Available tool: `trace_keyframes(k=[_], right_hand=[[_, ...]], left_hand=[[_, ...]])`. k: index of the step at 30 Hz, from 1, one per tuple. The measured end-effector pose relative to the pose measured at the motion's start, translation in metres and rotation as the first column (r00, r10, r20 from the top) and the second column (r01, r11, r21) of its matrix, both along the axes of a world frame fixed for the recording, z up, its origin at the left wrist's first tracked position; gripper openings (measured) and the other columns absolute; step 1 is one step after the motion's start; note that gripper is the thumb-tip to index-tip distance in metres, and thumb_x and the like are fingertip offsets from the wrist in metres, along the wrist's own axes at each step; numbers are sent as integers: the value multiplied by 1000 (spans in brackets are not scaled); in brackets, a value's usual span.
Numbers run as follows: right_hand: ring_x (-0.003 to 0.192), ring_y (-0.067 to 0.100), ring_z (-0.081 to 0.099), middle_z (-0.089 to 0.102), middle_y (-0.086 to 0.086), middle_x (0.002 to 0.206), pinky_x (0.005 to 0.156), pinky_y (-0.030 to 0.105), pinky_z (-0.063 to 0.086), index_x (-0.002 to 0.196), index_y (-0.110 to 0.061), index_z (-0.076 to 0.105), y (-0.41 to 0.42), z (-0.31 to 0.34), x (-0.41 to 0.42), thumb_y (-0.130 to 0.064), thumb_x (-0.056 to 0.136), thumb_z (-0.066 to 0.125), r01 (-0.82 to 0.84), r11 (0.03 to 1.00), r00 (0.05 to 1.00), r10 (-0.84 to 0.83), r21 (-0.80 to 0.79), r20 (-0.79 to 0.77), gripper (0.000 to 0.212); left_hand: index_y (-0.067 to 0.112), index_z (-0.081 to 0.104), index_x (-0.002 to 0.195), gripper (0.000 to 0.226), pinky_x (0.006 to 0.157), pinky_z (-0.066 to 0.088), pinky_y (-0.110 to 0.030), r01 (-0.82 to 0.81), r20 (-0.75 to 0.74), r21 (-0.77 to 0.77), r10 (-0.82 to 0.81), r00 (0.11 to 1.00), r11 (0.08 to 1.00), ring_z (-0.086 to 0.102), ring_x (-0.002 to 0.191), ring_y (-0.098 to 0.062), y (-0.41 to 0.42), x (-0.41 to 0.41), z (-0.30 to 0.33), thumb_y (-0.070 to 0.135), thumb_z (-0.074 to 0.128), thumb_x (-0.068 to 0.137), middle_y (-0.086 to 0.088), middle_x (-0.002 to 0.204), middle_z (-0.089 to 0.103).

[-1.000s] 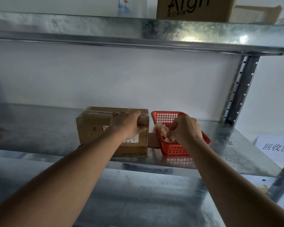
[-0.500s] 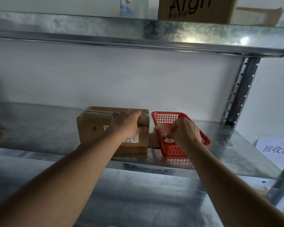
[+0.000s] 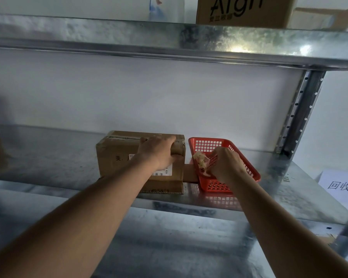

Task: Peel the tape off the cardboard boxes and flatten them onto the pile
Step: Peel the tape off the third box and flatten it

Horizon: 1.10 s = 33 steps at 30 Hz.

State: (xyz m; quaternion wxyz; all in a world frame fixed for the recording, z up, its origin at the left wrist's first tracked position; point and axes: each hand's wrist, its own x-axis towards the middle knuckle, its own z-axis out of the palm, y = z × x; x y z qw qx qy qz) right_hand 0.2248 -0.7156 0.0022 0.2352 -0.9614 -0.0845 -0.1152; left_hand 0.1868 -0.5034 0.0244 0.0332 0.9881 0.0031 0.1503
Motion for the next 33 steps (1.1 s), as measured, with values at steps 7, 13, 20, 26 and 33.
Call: trace_keyframes(k=[7, 13, 20, 26, 33], right_hand=[[84, 20, 70, 75, 5, 112, 69, 35, 63, 116, -19, 74, -5, 9, -8, -16, 76, 92, -31, 999, 997, 30, 11, 76, 43], [79, 17, 69, 75, 4, 103, 63, 27, 59, 106, -17, 76, -3, 9, -6, -13, 78, 91, -54, 992, 994, 43, 114, 97, 32], [68, -2, 69, 75, -12, 83, 47, 6, 44, 98, -23, 76, -1, 7, -9, -6, 75, 90, -159, 929, 986, 134, 334, 99, 33], [76, 4, 75, 79, -10, 82, 68, 29, 64, 91, -27, 75, 0, 4, -10, -16, 79, 90, -287, 851, 957, 272, 440, 99, 22], [74, -3, 72, 76, -16, 76, 66, 19, 60, 86, -29, 77, -1, 7, -7, -9, 74, 91, -307, 835, 949, 231, 457, 215, 27]], left_hand=[[25, 55, 128, 54, 99, 48, -50, 21, 12, -34, -21, 1000, 999, 63, 112, -28, -2, 2, 0, 61, 69, 90, -1, 120, 67], [27, 55, 127, 55, 104, 44, -56, 6, 9, -12, -5, 1000, 1000, 63, 115, -30, -1, 4, -2, 64, 69, 89, 0, 121, 68], [27, 56, 127, 54, 108, 43, -59, 0, 7, -29, 0, 1000, 1000, 62, 117, -30, -1, 4, -4, 60, 72, 88, -1, 122, 68], [26, 56, 128, 56, 109, 42, -59, -4, 11, -24, 4, 1000, 1000, 61, 119, -30, -2, 4, -4, 64, 70, 88, -2, 126, 67], [27, 53, 137, 63, 110, 37, -58, -8, 20, -4, 8, 1000, 1000, 59, 126, -31, -2, 3, -5, 66, 66, 89, -3, 133, 65]])
